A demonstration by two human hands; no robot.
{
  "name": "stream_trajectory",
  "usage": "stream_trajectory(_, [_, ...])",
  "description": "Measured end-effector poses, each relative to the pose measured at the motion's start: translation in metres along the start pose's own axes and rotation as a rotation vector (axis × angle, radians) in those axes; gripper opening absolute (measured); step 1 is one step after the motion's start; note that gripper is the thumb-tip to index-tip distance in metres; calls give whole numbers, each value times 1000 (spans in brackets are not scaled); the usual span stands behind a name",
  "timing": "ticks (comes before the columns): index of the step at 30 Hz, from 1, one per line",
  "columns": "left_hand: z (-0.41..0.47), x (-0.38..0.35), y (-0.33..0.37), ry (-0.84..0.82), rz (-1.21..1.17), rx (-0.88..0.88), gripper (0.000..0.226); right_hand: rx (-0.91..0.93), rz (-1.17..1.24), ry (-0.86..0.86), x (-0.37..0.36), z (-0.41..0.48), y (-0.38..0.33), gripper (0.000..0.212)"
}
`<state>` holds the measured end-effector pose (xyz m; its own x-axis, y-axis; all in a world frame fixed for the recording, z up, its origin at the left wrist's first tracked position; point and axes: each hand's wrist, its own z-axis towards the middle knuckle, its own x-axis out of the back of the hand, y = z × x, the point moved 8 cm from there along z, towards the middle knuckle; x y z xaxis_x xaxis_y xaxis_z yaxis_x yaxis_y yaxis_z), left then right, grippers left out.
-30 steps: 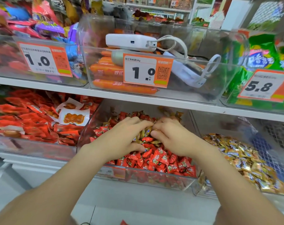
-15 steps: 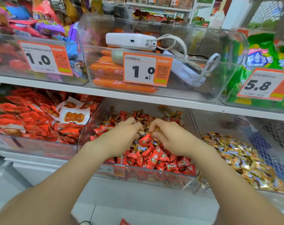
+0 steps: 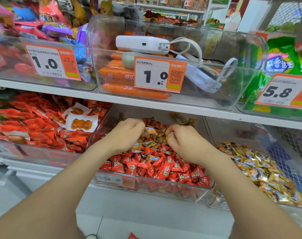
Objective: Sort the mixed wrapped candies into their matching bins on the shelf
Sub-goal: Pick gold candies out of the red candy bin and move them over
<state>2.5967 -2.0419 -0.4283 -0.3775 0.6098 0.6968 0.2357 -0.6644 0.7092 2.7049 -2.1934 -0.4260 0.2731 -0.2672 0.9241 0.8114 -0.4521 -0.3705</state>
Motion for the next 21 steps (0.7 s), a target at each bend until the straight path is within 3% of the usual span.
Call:
stream_trajectory(4, [-2, 4, -2, 24, 3, 0, 53, -66, -58, 60, 2, 8, 3, 27])
stream_trajectory(7, [-2, 6, -8, -9, 8, 26, 30, -101, 5, 130, 7, 12, 3, 49])
stream_trajectory(9, [-4, 10, -10, -10, -42, 33, 17, -105, 72, 154, 10, 13, 2, 53])
stream_trajectory(16, [-11, 27, -22, 37, -190, 105, 34, -108, 530, 109, 3, 15, 5, 22])
stream_trajectory(21, [-13, 33, -21, 111, -285, 110, 32, -111, 757, 41, -4, 16, 3, 18])
